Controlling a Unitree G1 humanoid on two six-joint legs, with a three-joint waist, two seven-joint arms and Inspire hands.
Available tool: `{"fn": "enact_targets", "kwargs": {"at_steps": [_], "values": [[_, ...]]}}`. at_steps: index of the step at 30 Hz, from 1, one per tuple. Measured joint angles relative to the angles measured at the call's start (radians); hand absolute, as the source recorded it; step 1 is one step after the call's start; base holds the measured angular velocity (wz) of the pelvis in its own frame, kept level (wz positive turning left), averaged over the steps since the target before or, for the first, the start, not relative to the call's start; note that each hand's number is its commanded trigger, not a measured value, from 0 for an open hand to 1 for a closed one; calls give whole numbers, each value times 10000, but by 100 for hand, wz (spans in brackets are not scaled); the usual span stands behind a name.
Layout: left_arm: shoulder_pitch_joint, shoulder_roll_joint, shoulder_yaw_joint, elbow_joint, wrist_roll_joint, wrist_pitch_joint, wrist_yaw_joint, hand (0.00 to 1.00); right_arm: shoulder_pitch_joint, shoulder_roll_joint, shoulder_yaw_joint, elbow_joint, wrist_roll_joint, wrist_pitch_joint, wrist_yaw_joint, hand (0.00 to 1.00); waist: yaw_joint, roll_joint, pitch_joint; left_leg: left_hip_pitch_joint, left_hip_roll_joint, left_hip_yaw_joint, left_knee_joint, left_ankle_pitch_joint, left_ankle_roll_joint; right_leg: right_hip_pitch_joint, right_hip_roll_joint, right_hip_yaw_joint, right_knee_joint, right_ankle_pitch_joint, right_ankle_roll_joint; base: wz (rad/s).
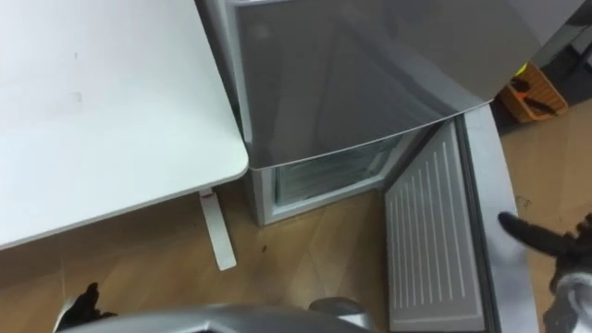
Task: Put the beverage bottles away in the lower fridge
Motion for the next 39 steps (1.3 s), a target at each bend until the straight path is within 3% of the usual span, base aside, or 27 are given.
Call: {"fn": "enact_targets", "kwargs": {"at_steps": [6, 7, 11, 14, 21, 24, 30, 39], "values": [[11, 20, -78, -1, 9, 6, -211, 0, 65, 121, 345, 440, 19, -2, 670, 0, -24, -67, -30, -26, 8, 88, -2, 0, 0, -56, -4, -4, -11, 2, 2, -3], [21, 25, -162, -1, 12, 6, -249, 0, 103, 148, 433, 468, 41, -29, 821, 0, -2, -23, -1, -32, 9, 87, 2, 0, -1, -54, -5, -20, -28, 8, -1, 0], [18, 24, -305, 0, 4, 5, -278, 0, 200, 148, 732, 445, 405, -15, 1578, 0, 3, -80, -10, -60, 14, 83, 0, -1, -1, -60, -2, -30, -120, 53, -2, 0], [-11, 48, -395, 0, -44, 5, -283, 0, 256, 204, 1131, 353, 582, -11, 1906, 0, 151, -63, -17, -120, 34, 90, 9, -1, 0, -85, 18, -20, -176, 162, -5, -3], [-147, -14, -963, 174, -198, 39, -444, 0, 420, 805, 2126, 120, 689, 47, 2915, 0, 534, 77, -10, -125, 57, 80, 1, -1, -1, -5, 45, -43, -164, 190, -25, 0], [-178, -24, -1171, 254, -196, 38, -472, 0, 467, 1013, 2779, -355, 710, 63, 3101, 0, 551, 148, -7, -142, 57, 85, -3, -1, -1, -25, 47, -48, -157, 192, -26, 0], [-336, -106, -1760, 242, -215, 48, -438, 0, 636, 1206, 3166, -1081, 1150, 114, 3129, 0, 545, 289, 10, -299, -13, 101, -9, 8, 44, -196, -11, -34, -174, 304, 52, -5], [-488, -145, -2266, 150, -436, -11, -389, 0, 1005, 1157, 3504, -1805, 2158, 77, 2815, 0, 777, 442, 7, -509, 7, 191, 21, 31, 70, -467, 32, -25, -166, 406, 7, -6]]}}
